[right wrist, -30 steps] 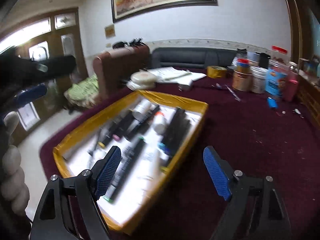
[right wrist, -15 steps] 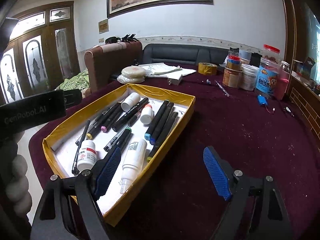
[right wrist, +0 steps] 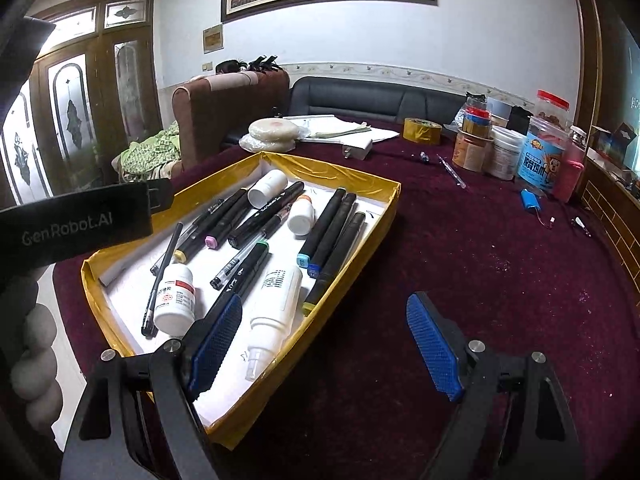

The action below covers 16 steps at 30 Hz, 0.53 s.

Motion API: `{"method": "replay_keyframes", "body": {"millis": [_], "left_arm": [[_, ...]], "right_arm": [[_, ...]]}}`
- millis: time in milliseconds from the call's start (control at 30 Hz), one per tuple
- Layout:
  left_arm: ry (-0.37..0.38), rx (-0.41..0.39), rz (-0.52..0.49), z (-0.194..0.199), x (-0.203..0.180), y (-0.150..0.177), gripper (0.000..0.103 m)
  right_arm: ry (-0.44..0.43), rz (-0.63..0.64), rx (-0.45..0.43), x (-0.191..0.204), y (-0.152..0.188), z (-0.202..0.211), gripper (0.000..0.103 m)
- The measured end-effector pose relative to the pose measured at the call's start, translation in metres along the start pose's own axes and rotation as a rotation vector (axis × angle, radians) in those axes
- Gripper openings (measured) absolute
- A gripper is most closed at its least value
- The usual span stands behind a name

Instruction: Organize rigid objects

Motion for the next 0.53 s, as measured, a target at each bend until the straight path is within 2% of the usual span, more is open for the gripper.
{"method": "replay_keyframes", "body": {"millis": [533], "left_arm": [[-0.001, 0.028, -0.011, -0.004, -0.0033, 0.0038, 0.103]], "right_arm": [[-0.008, -0.009, 0.016, -0.0042, 0.0009, -0.0039, 0.081]]}}
Point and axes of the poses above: each gripper's, at about its wrist camera, not at the fingertips, and z roughly against the way its jaws point, x to its left, y to its underside, the point moved 3 cm from there along -z, roughly the way its jaws point, and after that the axes turned 6 degrees about x, right-handed, at the moved point
